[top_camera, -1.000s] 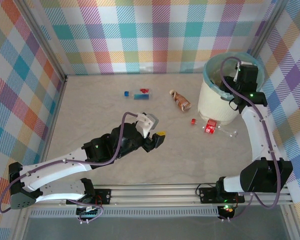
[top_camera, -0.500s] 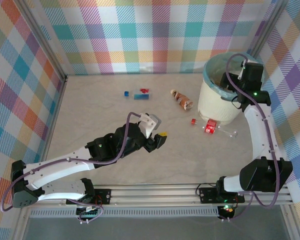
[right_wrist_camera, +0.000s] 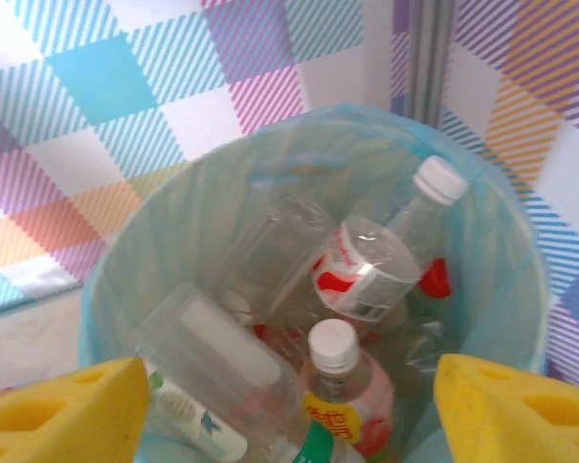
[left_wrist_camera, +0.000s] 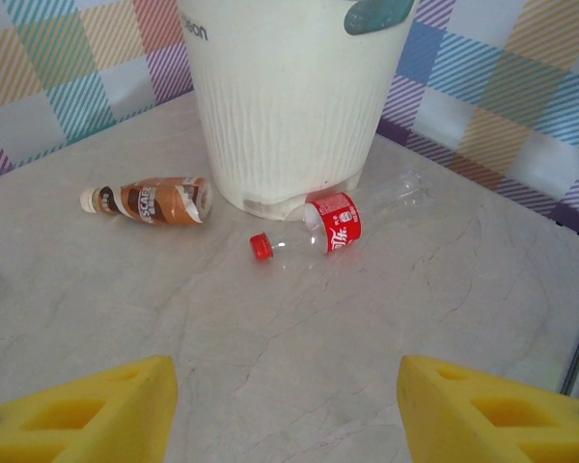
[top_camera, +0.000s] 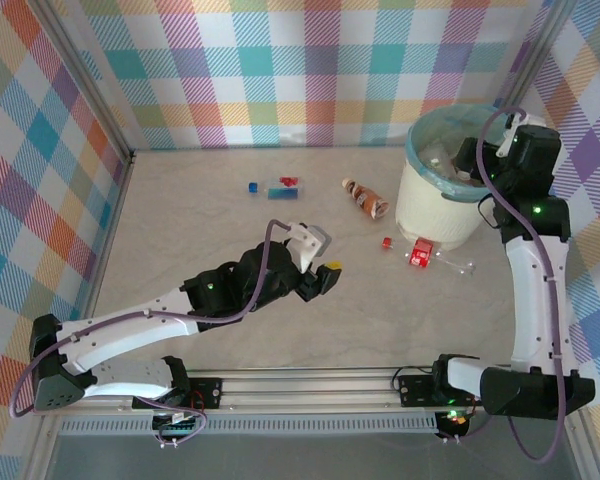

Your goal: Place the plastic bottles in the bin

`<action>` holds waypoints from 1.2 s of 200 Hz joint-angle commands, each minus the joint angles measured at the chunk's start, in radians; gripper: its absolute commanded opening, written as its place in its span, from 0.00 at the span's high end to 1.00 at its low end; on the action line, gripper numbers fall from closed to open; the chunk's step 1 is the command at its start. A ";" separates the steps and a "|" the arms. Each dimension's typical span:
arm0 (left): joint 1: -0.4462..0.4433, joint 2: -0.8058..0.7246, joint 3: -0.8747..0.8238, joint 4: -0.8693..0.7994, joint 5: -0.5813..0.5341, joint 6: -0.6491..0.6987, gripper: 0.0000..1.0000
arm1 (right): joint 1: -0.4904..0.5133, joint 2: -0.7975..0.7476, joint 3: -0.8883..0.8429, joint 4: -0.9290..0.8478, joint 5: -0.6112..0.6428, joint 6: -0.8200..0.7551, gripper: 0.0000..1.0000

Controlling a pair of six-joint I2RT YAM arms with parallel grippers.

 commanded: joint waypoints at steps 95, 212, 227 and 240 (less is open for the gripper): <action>0.001 0.046 0.075 -0.065 -0.147 -0.056 0.37 | -0.002 0.071 -0.009 -0.020 -0.237 0.097 0.36; 0.328 0.261 0.178 -0.340 -0.040 -0.503 0.16 | 0.196 -0.240 -0.168 -0.155 -0.280 0.114 0.34; 0.347 0.291 0.172 -0.331 0.003 -0.529 0.17 | 0.227 -0.265 -0.251 -0.173 -0.276 0.108 0.35; 0.363 0.311 0.160 -0.310 0.030 -0.548 0.16 | 0.261 -0.284 -0.325 -0.185 -0.267 0.113 0.35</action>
